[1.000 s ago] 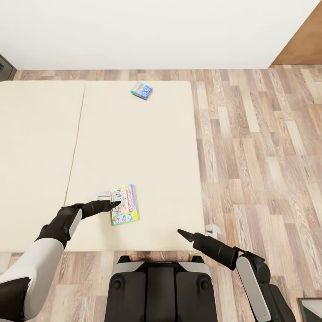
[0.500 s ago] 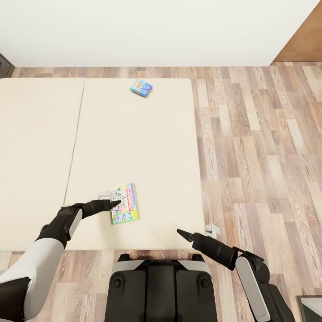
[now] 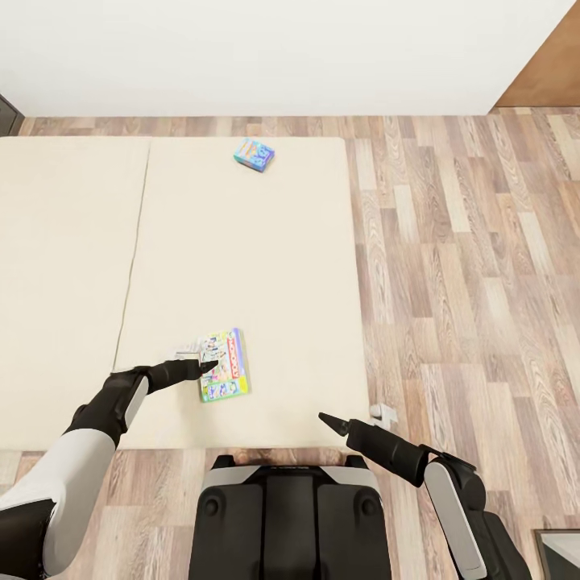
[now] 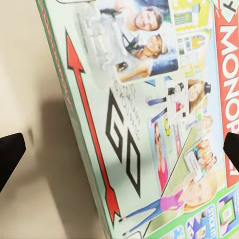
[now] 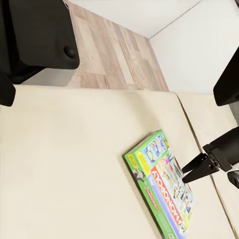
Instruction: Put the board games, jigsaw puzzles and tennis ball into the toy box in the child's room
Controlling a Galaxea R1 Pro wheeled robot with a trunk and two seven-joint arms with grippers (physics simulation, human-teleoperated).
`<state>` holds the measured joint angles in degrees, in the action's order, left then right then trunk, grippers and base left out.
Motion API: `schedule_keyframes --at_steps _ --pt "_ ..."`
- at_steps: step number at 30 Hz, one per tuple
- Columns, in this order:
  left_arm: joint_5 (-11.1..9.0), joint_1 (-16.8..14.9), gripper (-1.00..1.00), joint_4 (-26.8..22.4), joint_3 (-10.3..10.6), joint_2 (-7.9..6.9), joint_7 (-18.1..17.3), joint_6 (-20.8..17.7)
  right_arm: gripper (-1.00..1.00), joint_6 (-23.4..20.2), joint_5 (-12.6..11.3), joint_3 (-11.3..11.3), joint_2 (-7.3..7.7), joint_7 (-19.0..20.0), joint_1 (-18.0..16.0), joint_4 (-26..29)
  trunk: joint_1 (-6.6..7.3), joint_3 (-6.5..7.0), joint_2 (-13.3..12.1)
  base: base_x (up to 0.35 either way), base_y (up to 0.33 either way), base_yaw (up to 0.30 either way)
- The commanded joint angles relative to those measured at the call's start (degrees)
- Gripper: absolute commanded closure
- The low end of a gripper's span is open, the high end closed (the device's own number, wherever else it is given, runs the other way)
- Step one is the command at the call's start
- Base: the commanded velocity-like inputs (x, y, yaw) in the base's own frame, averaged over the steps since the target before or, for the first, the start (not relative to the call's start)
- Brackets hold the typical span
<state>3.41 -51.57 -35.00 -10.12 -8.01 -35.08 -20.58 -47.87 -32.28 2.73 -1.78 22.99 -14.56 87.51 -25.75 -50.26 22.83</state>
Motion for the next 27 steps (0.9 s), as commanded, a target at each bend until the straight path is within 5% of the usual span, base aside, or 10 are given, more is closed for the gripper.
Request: schedule_keyframes --at_steps 1,27 --pt "0.34 -0.02 -1.0 -0.07 -0.33 0.06 -0.43 -0.42 -1.0 -0.38 0.11 0.16 -0.06 0.3 -0.03 0.03 -0.03 -0.07 0.09 0.0 0.0 0.0" --pt "0.28 -0.02 -1.0 -0.07 -0.11 0.16 -1.24 -0.26 -1.0 -0.38 0.18 0.08 -0.06 0.3 -0.02 0.03 -0.03 -0.09 0.09 0.0 0.0 0.0"
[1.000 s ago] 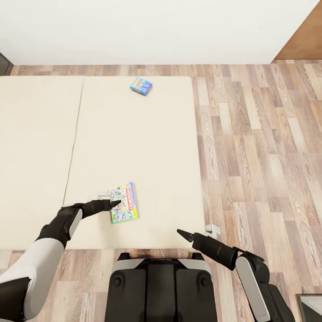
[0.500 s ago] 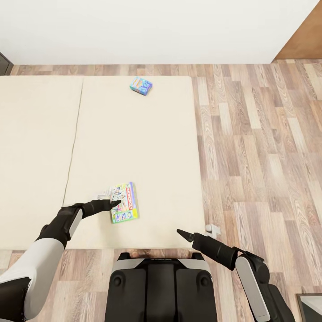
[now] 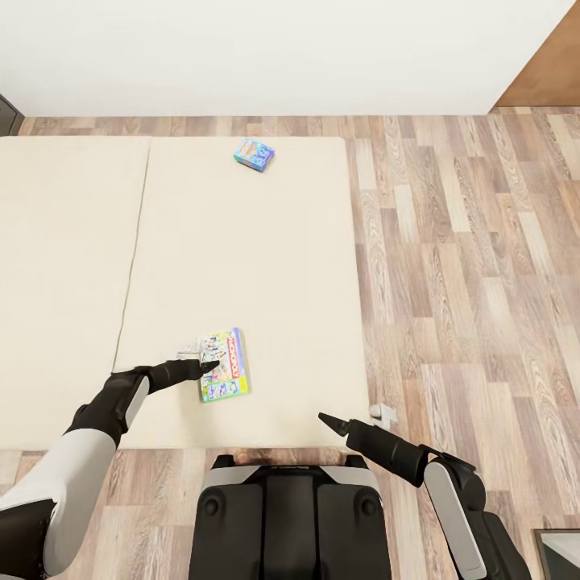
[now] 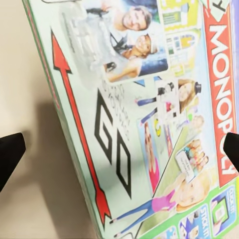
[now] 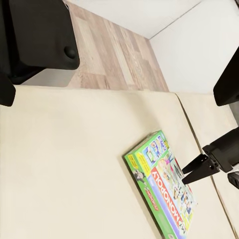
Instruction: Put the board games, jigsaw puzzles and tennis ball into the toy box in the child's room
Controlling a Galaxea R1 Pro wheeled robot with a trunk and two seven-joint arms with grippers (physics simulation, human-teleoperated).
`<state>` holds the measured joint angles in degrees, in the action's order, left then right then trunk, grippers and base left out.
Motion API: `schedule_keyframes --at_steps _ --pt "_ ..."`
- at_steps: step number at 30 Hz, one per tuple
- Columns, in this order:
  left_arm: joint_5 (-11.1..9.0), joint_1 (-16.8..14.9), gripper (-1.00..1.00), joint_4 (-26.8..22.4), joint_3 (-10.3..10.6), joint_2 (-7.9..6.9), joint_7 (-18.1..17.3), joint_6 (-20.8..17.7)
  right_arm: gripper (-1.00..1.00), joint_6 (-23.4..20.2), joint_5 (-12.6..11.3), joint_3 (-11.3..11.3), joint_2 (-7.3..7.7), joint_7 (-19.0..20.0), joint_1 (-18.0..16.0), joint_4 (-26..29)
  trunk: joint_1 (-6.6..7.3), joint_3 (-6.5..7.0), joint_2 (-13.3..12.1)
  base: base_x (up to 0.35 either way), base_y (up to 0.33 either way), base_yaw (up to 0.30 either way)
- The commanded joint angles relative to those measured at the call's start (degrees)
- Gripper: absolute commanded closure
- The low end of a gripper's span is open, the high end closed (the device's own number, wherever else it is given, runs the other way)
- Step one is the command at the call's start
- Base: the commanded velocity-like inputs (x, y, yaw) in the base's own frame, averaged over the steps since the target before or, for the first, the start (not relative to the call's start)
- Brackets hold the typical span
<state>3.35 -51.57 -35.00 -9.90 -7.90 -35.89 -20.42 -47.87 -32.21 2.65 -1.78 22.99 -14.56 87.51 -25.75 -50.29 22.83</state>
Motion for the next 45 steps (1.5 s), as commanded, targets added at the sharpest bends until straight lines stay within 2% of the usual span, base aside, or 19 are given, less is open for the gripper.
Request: schedule_keyframes --at_steps 1,10,13,27,45 --pt "0.35 -0.02 -1.0 -0.07 -0.25 0.06 -0.51 -0.42 -1.0 -0.38 0.1 0.16 -0.06 0.3 -0.03 0.03 -0.03 -0.06 0.09 0.0 0.0 0.0" --pt "0.32 -0.02 -1.0 -0.07 3.09 0.32 -0.83 -0.41 -1.0 -0.38 0.1 0.16 -0.02 0.3 -0.01 0.03 -0.03 -0.06 0.09 0.0 -0.055 0.0" --pt "0.34 -0.02 -1.0 -0.07 3.57 0.4 -0.84 -0.41 -1.0 -0.38 0.09 0.16 -0.05 0.3 -0.02 0.03 -0.03 -0.06 0.09 0.0 -0.228 0.0" --pt "0.34 -0.02 -1.0 -0.07 3.84 0.43 -0.85 -0.32 -1.0 -0.38 0.12 0.17 -0.06 0.3 -0.02 0.03 -0.03 -0.06 0.09 0.0 -0.041 0.0" --pt "0.35 -0.02 -1.0 -0.07 3.84 0.69 -0.76 -0.26 -1.0 -0.38 0.11 0.23 -0.04 0.3 -0.03 0.03 -0.03 -0.06 0.09 -0.044 -0.191 0.0"
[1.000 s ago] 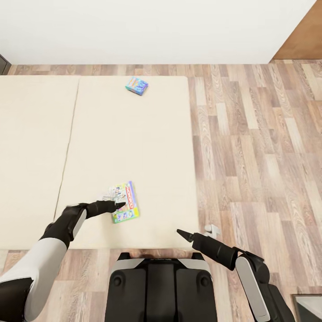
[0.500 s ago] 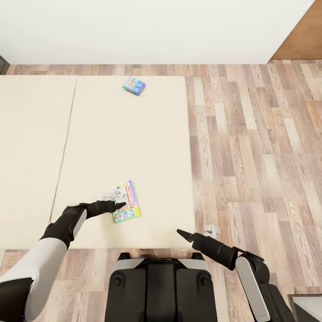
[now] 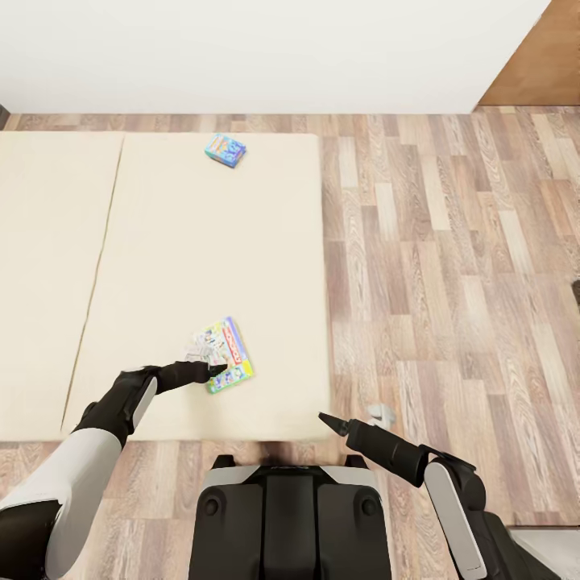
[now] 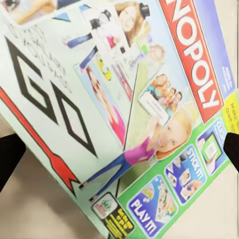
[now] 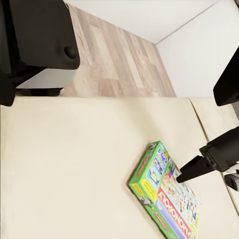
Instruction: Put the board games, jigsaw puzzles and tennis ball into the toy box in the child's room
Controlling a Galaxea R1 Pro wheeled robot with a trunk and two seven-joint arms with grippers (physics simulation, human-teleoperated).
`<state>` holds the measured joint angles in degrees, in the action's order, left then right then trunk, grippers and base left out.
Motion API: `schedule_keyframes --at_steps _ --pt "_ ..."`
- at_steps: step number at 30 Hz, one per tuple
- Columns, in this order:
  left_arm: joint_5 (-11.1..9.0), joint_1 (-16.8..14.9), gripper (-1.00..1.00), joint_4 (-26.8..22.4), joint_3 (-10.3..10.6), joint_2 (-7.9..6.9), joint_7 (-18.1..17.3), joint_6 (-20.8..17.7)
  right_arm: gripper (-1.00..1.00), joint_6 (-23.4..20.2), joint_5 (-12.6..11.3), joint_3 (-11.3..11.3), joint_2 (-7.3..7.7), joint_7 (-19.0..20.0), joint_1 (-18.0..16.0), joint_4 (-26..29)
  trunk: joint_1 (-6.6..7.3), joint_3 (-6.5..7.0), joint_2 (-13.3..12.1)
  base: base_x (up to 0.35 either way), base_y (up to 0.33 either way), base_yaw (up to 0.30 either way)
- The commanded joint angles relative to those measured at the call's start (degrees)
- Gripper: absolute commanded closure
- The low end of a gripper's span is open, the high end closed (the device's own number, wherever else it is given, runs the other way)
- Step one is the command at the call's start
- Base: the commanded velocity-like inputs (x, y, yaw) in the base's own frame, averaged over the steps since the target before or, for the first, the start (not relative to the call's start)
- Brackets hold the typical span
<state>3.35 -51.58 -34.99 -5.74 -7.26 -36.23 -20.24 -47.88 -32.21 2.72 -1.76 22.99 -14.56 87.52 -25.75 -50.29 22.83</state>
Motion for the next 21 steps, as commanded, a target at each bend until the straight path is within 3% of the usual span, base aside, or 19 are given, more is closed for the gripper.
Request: schedule_keyframes --at_steps 1,7,21 --pt "0.34 -0.01 -1.0 -0.08 -0.33 0.05 -0.42 -0.45 -1.0 -0.38 0.12 0.13 -0.07 0.3 -0.03 0.02 -0.03 -0.06 0.09 -0.095 -0.147 0.0" --pt "0.34 -0.01 -1.0 -0.08 -0.33 0.05 -0.34 -0.5 -1.0 -0.38 0.11 0.12 -0.09 0.3 -0.03 0.02 -0.03 -0.06 0.09 -0.091 -0.125 0.0" --pt "0.3 -0.01 -1.0 -0.08 -0.33 0.05 0.16 -0.45 -1.0 -0.37 0.13 0.14 -0.09 0.3 -0.03 0.02 -0.03 -0.06 0.09 -0.005 -0.006 0.0"
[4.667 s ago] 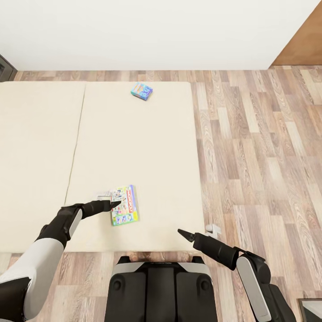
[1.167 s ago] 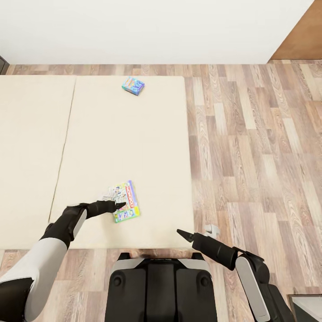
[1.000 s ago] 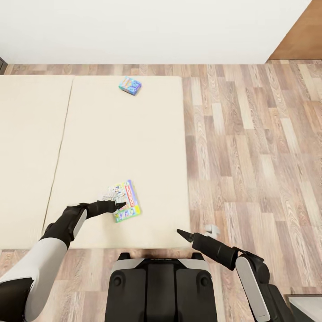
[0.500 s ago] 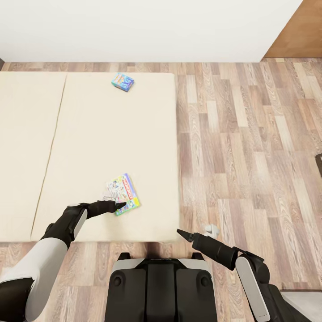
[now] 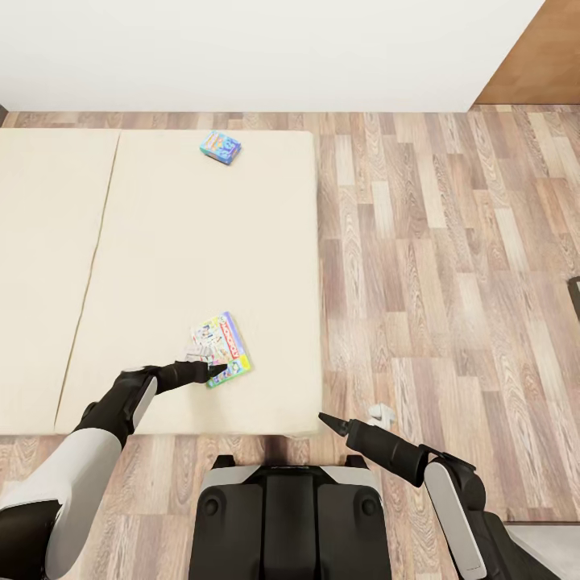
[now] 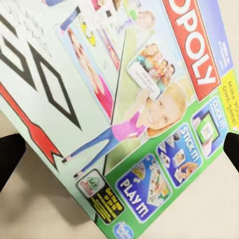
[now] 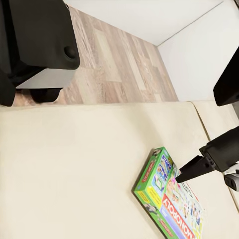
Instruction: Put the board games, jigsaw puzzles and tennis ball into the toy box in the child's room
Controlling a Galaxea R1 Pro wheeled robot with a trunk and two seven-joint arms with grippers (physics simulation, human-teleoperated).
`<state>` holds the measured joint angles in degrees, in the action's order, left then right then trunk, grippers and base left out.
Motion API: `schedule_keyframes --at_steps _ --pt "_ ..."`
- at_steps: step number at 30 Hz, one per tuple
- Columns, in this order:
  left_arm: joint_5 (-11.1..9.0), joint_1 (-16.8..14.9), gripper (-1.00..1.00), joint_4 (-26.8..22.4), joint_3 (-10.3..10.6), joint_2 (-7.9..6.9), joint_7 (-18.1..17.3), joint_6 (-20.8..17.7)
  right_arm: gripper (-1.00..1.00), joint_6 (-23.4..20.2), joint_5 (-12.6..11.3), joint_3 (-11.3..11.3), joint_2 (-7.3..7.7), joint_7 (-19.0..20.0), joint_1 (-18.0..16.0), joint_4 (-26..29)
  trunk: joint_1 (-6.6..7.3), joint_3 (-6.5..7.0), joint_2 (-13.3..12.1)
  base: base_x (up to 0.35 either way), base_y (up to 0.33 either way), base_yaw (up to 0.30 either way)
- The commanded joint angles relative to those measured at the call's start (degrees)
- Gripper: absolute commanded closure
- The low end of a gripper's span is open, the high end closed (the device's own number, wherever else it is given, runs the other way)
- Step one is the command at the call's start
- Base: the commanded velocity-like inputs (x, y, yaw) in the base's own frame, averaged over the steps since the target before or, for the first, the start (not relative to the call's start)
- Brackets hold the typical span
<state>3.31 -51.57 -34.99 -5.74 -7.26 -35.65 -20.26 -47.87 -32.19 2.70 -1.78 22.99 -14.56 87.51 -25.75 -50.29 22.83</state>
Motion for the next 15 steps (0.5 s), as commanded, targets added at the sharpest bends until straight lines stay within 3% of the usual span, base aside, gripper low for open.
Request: schedule_keyframes --at_steps 1,15 --pt "0.33 -0.02 -1.0 -0.08 -0.34 0.05 -0.42 -0.41 -1.0 -0.38 0.11 0.17 -0.06 0.3 -0.02 0.03 -0.03 -0.06 0.09 0.0 0.0 0.0" --pt "0.15 -0.02 -1.0 -0.08 -0.48 0.0 -0.23 -0.49 -1.0 -0.32 0.11 0.2 -0.09 0.3 -0.03 0.03 -0.03 -0.06 0.09 0.029 -0.021 0.0"
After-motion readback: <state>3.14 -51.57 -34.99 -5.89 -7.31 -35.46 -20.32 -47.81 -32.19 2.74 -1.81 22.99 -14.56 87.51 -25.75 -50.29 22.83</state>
